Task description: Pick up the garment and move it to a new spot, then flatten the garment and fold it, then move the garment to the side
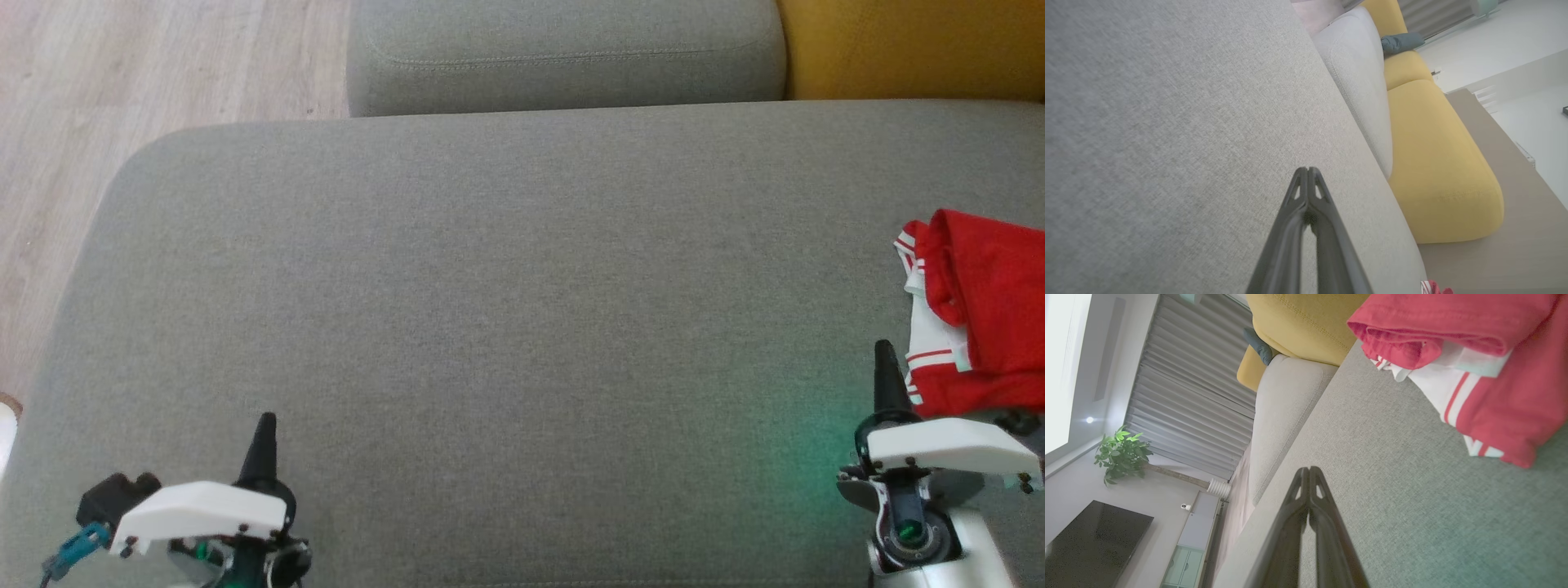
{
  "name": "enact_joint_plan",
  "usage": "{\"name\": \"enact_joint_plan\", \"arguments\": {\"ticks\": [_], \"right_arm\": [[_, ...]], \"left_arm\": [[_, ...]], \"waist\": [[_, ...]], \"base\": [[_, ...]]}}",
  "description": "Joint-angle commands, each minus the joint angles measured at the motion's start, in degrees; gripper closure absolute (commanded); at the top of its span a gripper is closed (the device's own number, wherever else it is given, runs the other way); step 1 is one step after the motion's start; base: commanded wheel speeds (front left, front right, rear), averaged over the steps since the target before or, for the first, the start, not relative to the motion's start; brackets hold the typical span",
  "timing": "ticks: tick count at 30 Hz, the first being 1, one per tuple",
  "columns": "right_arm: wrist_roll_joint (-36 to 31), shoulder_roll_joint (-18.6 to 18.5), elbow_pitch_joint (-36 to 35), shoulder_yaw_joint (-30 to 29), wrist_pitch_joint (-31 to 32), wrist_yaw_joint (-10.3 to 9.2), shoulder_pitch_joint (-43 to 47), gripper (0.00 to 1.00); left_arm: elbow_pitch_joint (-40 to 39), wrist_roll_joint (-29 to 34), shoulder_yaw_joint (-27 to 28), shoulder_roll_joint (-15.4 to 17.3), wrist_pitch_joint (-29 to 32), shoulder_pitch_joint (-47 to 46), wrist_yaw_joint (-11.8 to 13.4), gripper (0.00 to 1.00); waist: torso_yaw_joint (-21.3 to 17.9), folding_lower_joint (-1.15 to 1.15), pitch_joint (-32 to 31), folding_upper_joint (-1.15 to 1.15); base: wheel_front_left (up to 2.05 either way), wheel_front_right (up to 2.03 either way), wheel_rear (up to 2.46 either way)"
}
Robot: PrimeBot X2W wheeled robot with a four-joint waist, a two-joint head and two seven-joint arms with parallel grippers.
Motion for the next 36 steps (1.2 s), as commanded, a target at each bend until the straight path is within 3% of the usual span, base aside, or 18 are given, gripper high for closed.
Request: {"name": "enact_joint_plan", "arguments": {"ticks": [1, 36], "right_arm": [[2.2, -0.3, -2.7, 0.4, 0.5, 0.25, -0.8, 1.00], [26.6, -0.3, -10.3, -1.7, 6.2, 0.36, 1.7, 1.00]], "left_arm": [[-2.4, -2.0, 2.2, 0.3, 0.6, -3.6, -0.7, 1.00], [-5.4, -24.8, 7.5, 0.4, 6.4, -5.0, -5.3, 1.00]], "waist": [[0.0, 0.00, 0.0, 0.00], [-0.4, 0.00, -0.3, 0.00]], "base": [[0.00, 0.00, 0.00], [0.00, 0.00, 0.00]]}}
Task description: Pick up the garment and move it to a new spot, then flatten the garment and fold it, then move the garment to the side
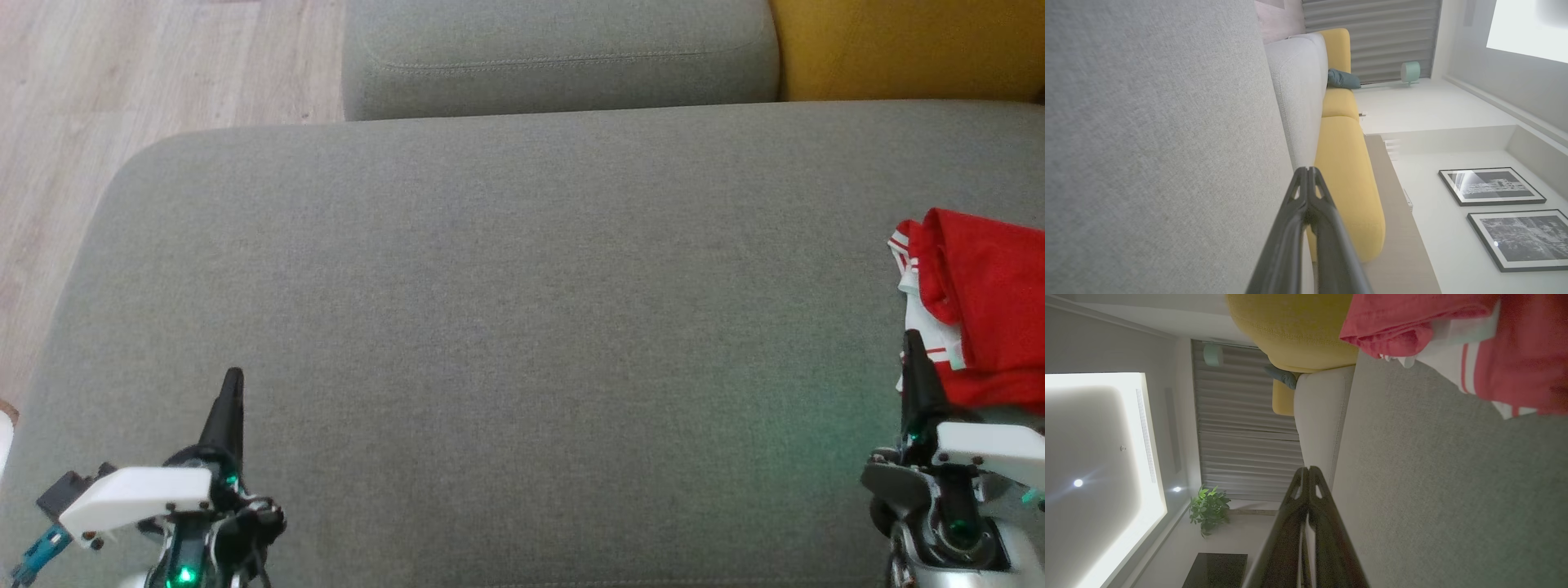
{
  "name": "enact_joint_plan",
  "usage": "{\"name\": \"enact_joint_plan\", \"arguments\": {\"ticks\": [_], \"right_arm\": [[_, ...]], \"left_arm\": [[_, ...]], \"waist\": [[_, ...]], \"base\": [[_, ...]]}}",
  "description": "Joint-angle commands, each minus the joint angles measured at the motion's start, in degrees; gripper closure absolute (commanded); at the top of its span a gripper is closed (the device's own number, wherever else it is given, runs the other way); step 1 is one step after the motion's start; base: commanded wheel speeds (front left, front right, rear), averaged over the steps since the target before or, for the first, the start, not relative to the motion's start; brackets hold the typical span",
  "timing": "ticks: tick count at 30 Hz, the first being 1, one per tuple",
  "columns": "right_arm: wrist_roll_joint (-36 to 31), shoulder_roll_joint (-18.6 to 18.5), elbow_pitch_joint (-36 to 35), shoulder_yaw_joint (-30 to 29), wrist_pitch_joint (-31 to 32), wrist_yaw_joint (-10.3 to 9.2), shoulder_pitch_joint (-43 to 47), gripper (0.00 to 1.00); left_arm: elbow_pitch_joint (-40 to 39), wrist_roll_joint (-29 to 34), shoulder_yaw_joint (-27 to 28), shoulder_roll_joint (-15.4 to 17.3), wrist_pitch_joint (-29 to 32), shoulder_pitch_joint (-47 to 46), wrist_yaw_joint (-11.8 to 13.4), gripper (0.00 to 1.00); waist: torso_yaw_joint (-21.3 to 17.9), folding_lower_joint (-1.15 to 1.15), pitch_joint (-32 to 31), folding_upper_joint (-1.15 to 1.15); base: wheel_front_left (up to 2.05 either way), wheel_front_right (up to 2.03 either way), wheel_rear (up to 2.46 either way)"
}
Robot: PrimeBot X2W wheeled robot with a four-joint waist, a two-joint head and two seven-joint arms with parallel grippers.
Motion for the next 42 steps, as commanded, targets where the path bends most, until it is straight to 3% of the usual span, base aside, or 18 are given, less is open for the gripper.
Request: {"name": "enact_joint_plan", "arguments": {"ticks": [1, 10, 42], "right_arm": [[1.8, -0.3, -2.7, 0.8, 0.9, 0.36, -0.7, 1.00], [8.0, -0.3, -4.7, 0.3, 2.3, 0.39, -0.1, 1.00], [8.0, -0.3, -4.7, 0.3, 2.3, 0.39, -0.1, 1.00]], "left_arm": [[-2.1, -1.7, 2.4, 0.5, 0.5, -3.1, -0.6, 1.00], [-2.8, -7.4, 3.7, 0.5, 2.0, -3.5, -1.8, 1.00], [-2.9, -7.4, 3.7, 0.5, 2.0, -3.4, -1.8, 1.00]], "waist": [[0.0, 0.00, 0.0, 0.00], [-0.1, 0.00, -0.1, 0.00], [-0.1, 0.00, -0.1, 0.00]], "base": [[0.00, 0.00, 0.00], [0.00, 0.00, 0.00], [0.00, 0.00, 0.00]]}}
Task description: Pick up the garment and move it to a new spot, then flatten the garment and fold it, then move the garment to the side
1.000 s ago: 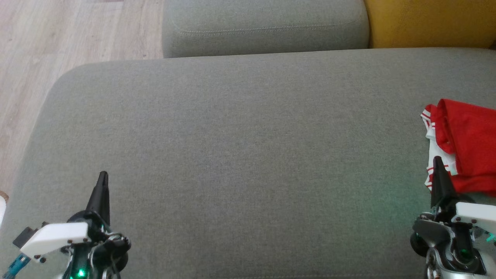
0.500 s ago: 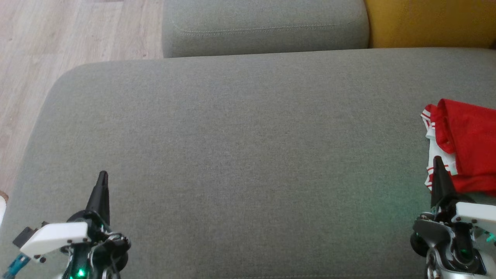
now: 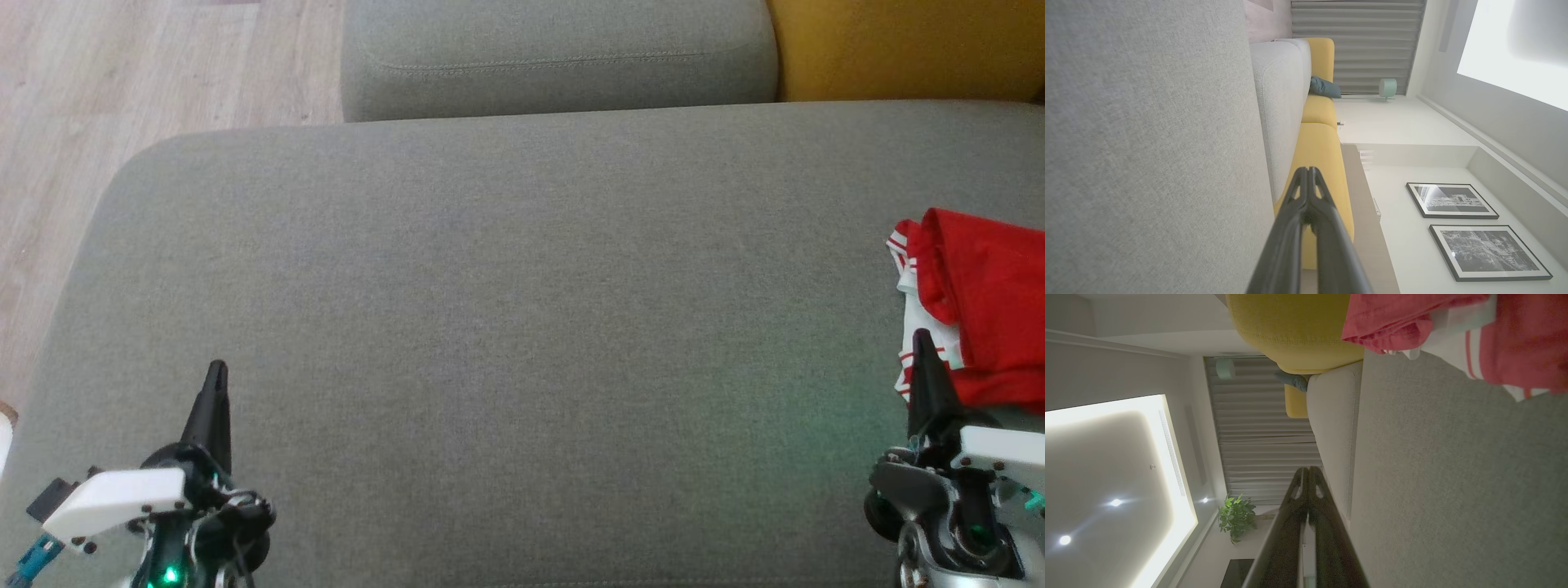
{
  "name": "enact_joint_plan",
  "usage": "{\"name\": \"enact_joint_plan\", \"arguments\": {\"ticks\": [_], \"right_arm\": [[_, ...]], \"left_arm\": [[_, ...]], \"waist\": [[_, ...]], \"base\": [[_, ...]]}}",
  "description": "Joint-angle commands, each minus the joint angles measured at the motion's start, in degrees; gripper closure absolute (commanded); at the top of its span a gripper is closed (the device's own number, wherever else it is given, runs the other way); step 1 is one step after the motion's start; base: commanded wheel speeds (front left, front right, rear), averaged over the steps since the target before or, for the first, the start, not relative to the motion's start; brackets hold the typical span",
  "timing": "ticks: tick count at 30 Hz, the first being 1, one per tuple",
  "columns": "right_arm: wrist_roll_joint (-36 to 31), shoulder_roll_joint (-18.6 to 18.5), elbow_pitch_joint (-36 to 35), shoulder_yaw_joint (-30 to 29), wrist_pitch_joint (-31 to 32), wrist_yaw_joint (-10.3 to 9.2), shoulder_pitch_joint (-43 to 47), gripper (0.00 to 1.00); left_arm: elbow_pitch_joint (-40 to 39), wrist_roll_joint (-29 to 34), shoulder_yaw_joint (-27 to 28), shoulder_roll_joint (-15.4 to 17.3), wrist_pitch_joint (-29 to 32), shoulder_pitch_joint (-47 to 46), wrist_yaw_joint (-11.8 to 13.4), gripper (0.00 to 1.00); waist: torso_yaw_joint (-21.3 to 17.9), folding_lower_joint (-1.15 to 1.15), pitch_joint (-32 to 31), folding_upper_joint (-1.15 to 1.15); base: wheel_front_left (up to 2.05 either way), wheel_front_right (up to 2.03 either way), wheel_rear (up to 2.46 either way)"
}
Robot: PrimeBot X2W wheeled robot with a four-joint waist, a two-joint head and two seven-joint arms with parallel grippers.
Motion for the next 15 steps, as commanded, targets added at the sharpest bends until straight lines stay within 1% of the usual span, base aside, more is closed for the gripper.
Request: {"name": "enact_joint_plan", "arguments": {"ticks": [1, 15], "right_arm": [[0.4, -0.3, -2.3, 1.2, 0.4, 0.39, -1.2, 1.00], [0.4, -0.3, -2.3, 1.2, 0.4, 0.39, -1.2, 1.00]], "left_arm": [[-2.2, -0.2, 2.0, 0.5, 0.4, -3.4, -0.4, 1.00], [-2.2, -0.2, 2.0, 0.5, 0.4, -3.4, -0.4, 1.00]], "waist": [[0.0, 0.00, 0.0, 0.00], [0.0, 0.00, 0.0, 0.00]], "base": [[0.00, 0.00, 0.00], [0.00, 0.00, 0.00]]}}
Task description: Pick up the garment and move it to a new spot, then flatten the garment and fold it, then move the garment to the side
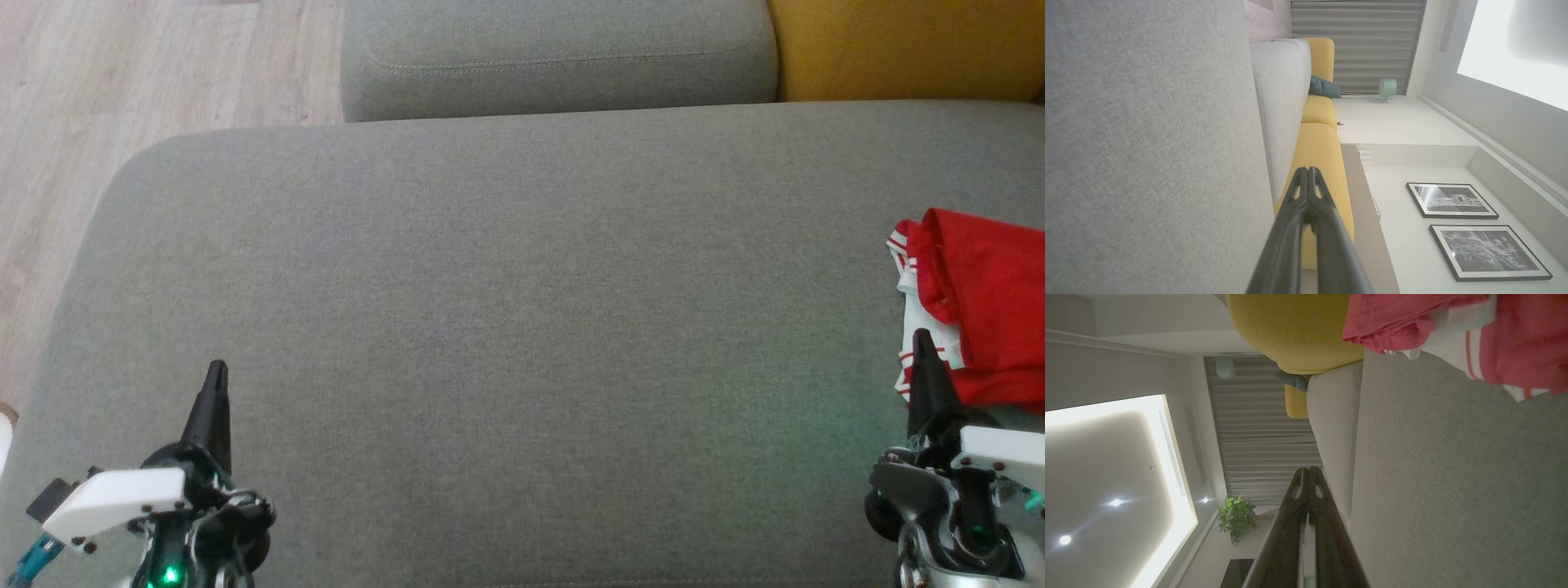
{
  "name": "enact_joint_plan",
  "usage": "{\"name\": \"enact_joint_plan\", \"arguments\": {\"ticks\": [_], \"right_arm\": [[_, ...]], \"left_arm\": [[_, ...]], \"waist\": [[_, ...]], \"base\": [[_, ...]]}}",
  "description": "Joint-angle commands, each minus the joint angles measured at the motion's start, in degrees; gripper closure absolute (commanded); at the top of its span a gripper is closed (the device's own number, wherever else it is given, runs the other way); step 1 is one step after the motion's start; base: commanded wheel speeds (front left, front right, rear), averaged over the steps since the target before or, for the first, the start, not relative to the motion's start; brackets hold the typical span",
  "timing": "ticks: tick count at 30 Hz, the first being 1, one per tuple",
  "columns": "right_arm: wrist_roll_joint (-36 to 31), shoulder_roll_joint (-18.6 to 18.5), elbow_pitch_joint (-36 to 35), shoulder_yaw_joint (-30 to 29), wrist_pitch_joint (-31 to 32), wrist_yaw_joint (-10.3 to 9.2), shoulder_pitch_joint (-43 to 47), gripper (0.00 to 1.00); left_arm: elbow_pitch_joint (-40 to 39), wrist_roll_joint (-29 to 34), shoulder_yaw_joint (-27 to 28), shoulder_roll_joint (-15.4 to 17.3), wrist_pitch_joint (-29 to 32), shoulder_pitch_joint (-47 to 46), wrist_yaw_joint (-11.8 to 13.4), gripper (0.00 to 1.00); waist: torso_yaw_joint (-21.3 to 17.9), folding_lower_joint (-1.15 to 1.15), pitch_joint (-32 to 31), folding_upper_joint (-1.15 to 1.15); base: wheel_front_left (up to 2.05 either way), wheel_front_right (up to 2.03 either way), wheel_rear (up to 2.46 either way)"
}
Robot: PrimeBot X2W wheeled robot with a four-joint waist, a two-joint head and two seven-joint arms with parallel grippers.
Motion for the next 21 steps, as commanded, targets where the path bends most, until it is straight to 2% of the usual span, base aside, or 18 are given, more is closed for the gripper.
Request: {"name": "enact_joint_plan", "arguments": {"ticks": [1, 21], "right_arm": [[0.4, -0.3, -2.3, 1.2, 0.4, 0.39, -1.2, 1.00], [0.4, -0.3, -2.3, 1.2, 0.3, 0.39, -1.2, 1.00]], "left_arm": [[-2.2, -0.2, 2.0, 0.5, 0.4, -3.4, -0.4, 1.00], [-2.2, -0.2, 2.0, 0.5, 0.4, -3.4, -0.4, 1.00]], "waist": [[0.0, 0.00, 0.0, 0.00], [0.0, 0.00, 0.0, 0.00]], "base": [[0.00, 0.00, 0.00], [0.00, 0.00, 0.00]]}}
